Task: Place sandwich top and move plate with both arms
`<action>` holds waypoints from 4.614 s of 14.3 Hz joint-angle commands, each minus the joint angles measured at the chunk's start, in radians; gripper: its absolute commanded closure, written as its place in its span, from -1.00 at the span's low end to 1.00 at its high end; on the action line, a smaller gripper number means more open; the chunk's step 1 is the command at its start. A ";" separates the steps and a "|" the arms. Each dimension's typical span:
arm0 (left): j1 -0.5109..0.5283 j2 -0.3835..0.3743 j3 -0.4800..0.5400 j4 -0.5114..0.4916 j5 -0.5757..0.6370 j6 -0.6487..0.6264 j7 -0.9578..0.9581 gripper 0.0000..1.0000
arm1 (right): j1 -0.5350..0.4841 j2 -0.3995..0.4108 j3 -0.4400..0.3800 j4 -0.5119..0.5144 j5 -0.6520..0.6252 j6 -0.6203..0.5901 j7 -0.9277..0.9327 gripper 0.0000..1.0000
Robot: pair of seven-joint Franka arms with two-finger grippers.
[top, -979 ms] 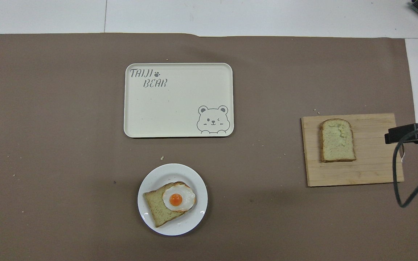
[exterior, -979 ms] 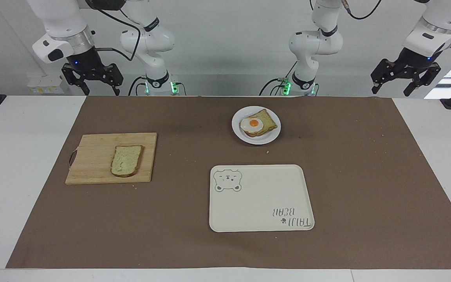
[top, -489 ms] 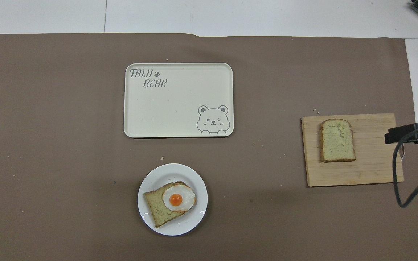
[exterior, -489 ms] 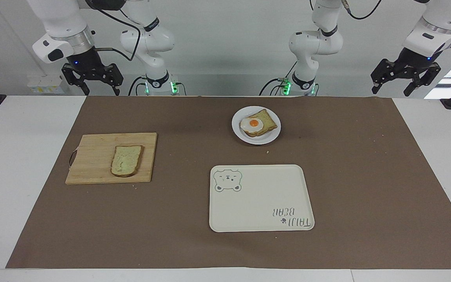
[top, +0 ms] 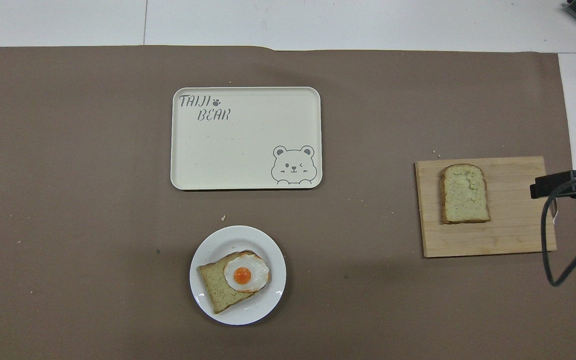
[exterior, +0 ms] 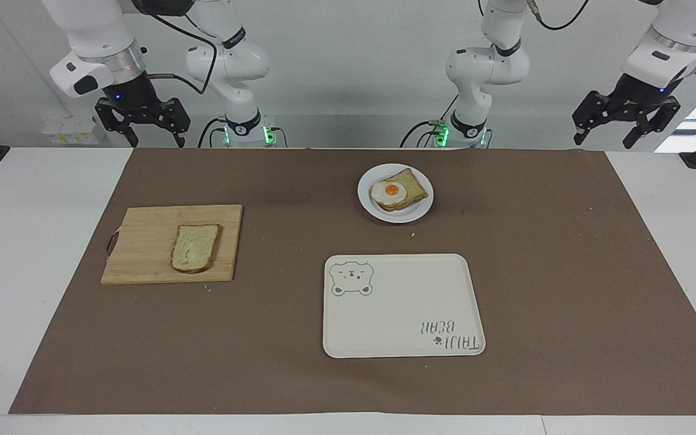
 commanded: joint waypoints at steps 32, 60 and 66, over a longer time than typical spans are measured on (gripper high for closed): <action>0.013 -0.022 -0.009 -0.022 0.009 -0.006 -0.006 -1.00 | -0.046 0.145 0.004 -0.168 0.022 0.402 -0.082 -1.00; 0.013 -0.022 -0.009 -0.022 0.009 -0.006 -0.006 -1.00 | -0.151 0.419 0.004 -0.343 0.188 0.736 -0.220 1.00; 0.013 -0.022 -0.009 -0.022 0.009 -0.006 -0.004 -1.00 | -0.145 0.422 0.004 -0.335 0.188 0.737 -0.226 1.00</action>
